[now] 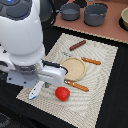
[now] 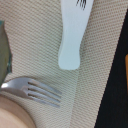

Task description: Interact with the objects in diverse but meaningful ways.

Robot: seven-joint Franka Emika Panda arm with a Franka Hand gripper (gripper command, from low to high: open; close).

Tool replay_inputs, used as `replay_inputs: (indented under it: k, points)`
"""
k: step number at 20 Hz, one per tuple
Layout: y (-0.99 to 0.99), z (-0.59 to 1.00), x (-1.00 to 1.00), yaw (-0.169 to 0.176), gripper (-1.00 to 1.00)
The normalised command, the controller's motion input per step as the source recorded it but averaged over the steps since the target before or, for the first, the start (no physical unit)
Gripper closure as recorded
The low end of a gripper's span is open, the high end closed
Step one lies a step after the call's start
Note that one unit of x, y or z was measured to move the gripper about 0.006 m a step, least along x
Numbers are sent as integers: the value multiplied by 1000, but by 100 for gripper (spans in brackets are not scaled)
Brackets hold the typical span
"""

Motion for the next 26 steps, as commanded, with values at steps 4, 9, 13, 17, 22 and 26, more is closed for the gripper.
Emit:
replay_inputs:
  k: [4,9,13,17,22,26]
  points:
    - [-4,-182,-276,-25,-100]
    - [30,-379,-327,-8,-100]
    - [137,-398,-359,-4,-100]
    - [81,-422,-374,-2,-100]
    - [103,-348,-333,0,100]
    - [129,-292,-293,0,100]
